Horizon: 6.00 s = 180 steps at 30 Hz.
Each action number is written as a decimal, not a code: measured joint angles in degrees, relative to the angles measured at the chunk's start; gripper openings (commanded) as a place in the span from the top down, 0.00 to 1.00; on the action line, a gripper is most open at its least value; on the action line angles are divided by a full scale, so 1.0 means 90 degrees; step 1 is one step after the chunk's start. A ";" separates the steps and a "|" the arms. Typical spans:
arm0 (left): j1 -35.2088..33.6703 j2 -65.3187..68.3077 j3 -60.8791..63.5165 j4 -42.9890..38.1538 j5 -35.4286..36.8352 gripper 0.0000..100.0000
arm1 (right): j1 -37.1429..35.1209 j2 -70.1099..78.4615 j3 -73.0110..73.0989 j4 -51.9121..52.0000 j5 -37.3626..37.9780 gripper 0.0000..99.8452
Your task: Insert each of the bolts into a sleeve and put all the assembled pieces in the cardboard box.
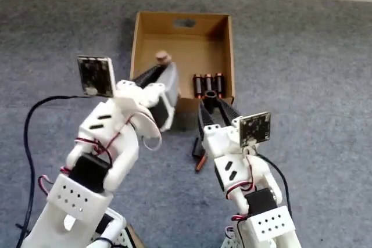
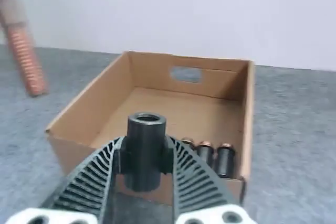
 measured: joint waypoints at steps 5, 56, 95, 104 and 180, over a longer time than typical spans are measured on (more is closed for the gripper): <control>0.1035 -0.0039 0.0000 -0.0059 -0.0029 0.99 | -0.0195 0.0000 0.0000 0.0000 0.0000 0.99; 0.0889 0.1924 -0.1875 0.0518 -0.1621 0.99 | -0.0147 -0.2178 0.0039 0.1387 0.0000 0.99; 0.1123 0.1924 -0.1055 0.0645 -0.1084 0.99 | -0.0117 -0.2178 0.0088 0.1407 0.0000 0.99; 0.1143 0.1924 -0.1065 0.0996 -0.1074 0.92 | -0.0127 -0.2178 0.0088 0.1407 0.0000 0.99; -0.4054 0.1905 0.2481 0.1739 -0.2188 0.99 | 0.0137 1.1624 -0.9280 0.1592 -0.0791 0.99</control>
